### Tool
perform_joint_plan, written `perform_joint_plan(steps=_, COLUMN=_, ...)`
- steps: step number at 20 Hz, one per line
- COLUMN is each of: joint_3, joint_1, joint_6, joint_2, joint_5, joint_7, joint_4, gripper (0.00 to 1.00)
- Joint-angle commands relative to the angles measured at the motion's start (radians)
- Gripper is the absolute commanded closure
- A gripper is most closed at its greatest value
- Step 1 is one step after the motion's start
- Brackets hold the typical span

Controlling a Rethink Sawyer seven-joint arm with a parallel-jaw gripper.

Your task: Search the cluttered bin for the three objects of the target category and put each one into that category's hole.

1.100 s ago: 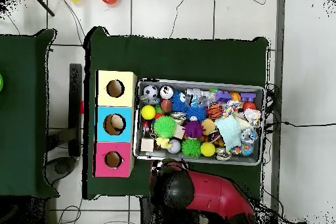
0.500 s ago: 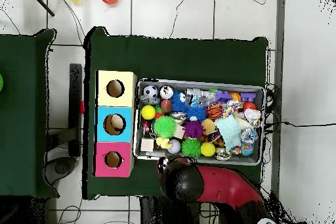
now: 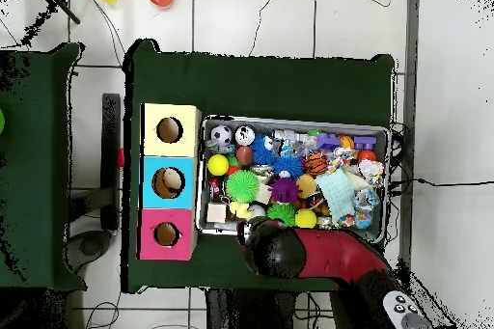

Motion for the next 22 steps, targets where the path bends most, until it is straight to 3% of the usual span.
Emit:
perform_joint_plan(steps=1, joint_3=0.063, joint_1=-0.015, joint_6=0.047, joint_2=0.002, joint_5=-0.081, joint_7=-0.060, joint_4=-0.100, gripper=0.00)
perform_joint_plan(steps=8, joint_3=0.026, joint_1=-0.029, joint_6=0.080, joint_2=-0.094, joint_5=-0.069, joint_7=-0.025, joint_4=-0.045, gripper=0.00)
perform_joint_plan(steps=13, joint_3=-0.013, joint_1=0.020, joint_6=0.109, joint_2=-0.119, joint_5=-0.059, joint_7=0.028, joint_4=-0.050, gripper=0.00)
perform_joint_plan(steps=18, joint_3=-0.042, joint_1=0.068, joint_6=0.110, joint_2=-0.066, joint_5=-0.087, joint_7=0.050, joint_4=-0.105, gripper=0.00)
perform_joint_plan(steps=22, joint_3=-0.095, joint_1=0.182, joint_6=0.086, joint_2=0.004, joint_5=-0.077, joint_7=0.153, joint_4=-0.184, gripper=0.00)
